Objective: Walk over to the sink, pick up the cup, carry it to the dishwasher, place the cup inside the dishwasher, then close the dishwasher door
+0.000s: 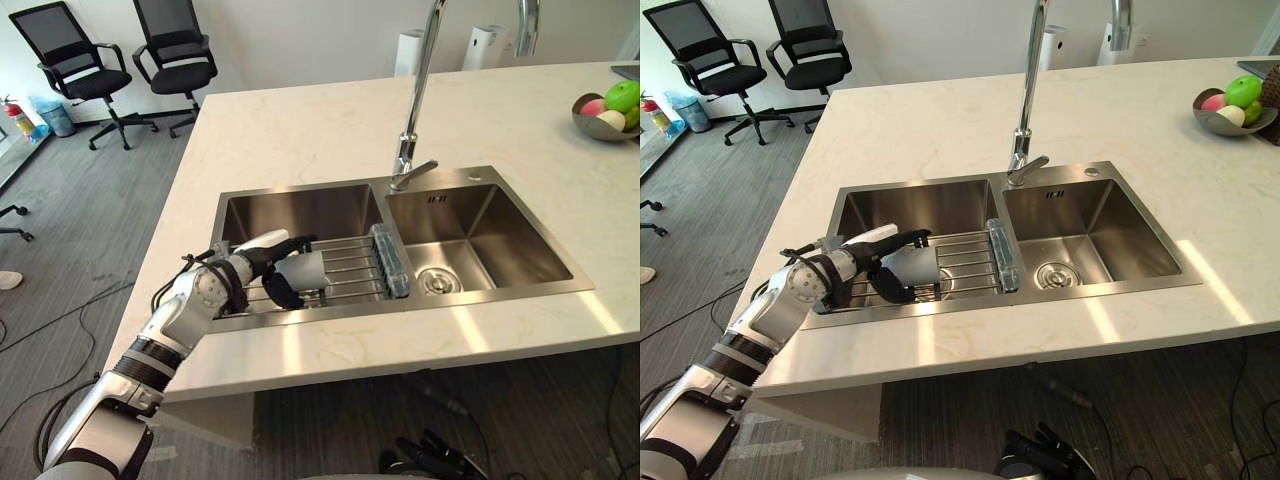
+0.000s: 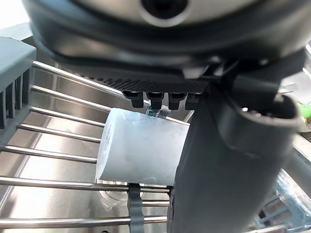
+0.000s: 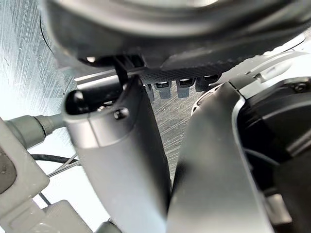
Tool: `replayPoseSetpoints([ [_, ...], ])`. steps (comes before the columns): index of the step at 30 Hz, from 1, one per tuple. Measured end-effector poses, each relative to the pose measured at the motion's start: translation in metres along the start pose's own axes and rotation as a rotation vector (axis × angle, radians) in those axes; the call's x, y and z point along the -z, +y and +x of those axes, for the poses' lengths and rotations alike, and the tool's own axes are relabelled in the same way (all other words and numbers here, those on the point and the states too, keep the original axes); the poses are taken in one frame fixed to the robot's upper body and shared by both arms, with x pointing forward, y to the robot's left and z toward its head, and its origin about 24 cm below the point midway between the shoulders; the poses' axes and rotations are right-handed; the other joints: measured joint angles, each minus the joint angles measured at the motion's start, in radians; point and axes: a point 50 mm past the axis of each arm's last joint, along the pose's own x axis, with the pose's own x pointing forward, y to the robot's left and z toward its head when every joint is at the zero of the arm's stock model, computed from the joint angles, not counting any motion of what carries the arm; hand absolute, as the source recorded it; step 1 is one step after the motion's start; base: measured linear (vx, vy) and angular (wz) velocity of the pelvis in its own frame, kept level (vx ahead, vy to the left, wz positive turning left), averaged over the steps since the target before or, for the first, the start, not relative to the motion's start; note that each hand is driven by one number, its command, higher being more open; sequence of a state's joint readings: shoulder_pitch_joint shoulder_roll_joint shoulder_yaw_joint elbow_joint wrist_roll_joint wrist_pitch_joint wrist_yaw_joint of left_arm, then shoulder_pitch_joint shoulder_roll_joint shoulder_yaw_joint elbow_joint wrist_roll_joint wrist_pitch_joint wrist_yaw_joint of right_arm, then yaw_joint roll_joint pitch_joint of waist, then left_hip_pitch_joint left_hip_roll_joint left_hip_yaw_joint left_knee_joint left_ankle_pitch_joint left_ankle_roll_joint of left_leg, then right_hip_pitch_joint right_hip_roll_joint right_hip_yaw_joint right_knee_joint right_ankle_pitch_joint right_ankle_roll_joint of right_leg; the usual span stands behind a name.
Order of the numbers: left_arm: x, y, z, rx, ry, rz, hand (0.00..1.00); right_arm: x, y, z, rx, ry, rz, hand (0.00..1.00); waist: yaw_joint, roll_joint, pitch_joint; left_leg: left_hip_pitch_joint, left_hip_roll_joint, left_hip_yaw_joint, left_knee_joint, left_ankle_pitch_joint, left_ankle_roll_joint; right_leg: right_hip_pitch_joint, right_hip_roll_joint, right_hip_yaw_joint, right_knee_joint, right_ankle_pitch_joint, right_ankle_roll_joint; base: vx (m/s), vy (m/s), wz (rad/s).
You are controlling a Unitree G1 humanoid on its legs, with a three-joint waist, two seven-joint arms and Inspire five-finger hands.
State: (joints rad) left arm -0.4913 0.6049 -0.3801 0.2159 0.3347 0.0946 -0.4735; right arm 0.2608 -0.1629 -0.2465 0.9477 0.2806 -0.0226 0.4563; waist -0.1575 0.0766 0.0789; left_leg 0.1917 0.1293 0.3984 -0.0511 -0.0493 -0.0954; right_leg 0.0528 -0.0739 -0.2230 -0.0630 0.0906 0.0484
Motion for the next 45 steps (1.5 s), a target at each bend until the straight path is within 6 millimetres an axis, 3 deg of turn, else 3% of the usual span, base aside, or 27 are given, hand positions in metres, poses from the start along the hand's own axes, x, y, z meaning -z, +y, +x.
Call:
replayPoseSetpoints([
  [21,0.026,-0.002,0.008,0.046,0.131,0.045,1.00,-0.004,0.003,0.002,-0.023,0.035,-0.034,1.00,-0.023,-0.012,-0.001,0.005,0.002,0.026,0.002,-0.002,-0.004,0.001,0.003,0.024,-0.021,0.019,-0.004,-0.03,-0.014,-0.03],
  [22,0.025,-0.002,0.009,0.047,0.133,0.058,0.00,-0.004,0.003,0.002,-0.023,0.036,-0.036,1.00,-0.023,-0.012,-0.001,0.005,0.003,0.027,0.002,-0.002,-0.004,0.000,0.003,0.025,-0.021,0.020,-0.004,-0.05,-0.023,-0.02],
  [28,0.026,-0.002,0.014,0.050,0.147,0.058,0.00,-0.004,0.004,0.003,-0.026,0.037,-0.039,1.00,-0.027,-0.012,-0.001,0.006,0.003,0.031,0.001,-0.002,-0.004,-0.002,0.003,0.030,-0.023,0.021,-0.003,-0.04,-0.022,-0.02],
  [33,0.024,-0.002,0.018,0.015,0.136,0.056,0.00,-0.007,0.006,0.005,-0.035,0.035,-0.050,1.00,-0.049,-0.013,0.000,0.005,0.003,0.034,-0.001,-0.004,-0.006,-0.004,0.005,0.031,-0.022,0.021,-0.002,0.00,-0.004,-0.01],
  [45,0.017,-0.013,0.024,-0.019,0.093,0.048,0.00,-0.010,0.007,0.005,-0.040,0.040,-0.078,1.00,-0.048,-0.014,0.001,0.000,0.004,0.024,0.002,-0.003,-0.006,-0.002,0.004,0.018,-0.022,0.021,-0.002,-0.02,-0.008,0.02],
])
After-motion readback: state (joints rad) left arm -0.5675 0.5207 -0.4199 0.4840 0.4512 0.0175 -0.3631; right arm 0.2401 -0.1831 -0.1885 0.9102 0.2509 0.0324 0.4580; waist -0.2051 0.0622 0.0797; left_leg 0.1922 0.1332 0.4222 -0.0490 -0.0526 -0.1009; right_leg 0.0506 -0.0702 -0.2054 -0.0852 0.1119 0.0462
